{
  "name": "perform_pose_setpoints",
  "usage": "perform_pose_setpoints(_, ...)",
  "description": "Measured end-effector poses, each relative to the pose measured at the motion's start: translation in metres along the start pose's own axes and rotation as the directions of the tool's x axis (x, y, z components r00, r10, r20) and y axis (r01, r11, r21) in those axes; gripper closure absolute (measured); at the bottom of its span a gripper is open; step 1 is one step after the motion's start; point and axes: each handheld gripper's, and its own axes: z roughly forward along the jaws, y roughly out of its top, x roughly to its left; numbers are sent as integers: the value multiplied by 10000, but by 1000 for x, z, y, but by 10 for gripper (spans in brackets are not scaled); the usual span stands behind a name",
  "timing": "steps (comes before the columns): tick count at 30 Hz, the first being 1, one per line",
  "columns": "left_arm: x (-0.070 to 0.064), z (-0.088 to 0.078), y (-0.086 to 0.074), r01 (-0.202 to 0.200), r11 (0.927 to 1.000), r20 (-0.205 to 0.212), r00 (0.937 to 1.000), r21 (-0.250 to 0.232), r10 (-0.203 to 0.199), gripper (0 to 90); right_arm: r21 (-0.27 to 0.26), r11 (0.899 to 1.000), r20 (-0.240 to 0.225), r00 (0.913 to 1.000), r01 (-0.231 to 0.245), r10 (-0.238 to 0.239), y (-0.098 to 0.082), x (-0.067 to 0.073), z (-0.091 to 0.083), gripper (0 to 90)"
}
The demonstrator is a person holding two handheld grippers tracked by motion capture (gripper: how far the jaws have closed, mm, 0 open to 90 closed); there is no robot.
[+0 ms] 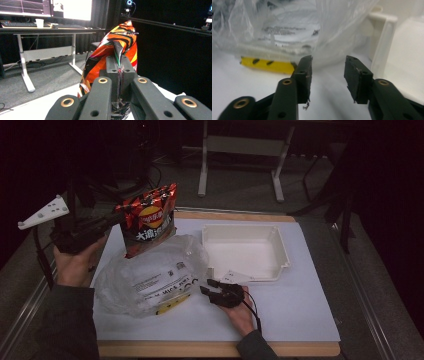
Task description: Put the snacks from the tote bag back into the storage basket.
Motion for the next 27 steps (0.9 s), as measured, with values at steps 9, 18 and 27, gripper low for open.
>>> perform_pose_setpoints(9,2,3,1,36,10000,8,10000,3,-36,890,-257,9972,-240,9973,-698,692,16,-4,6,484)
perform_pose_setpoints(18,2,6,4,-18,10000,24,10000,28,18,890,117,9984,252,9981,-557,554,21,-5,12,626)
perform_pose_setpoints(27,-1,15,8,-129,9999,215,9997,50,128,890,679,9971,-302,9990,356,-336,14,15,22,776)
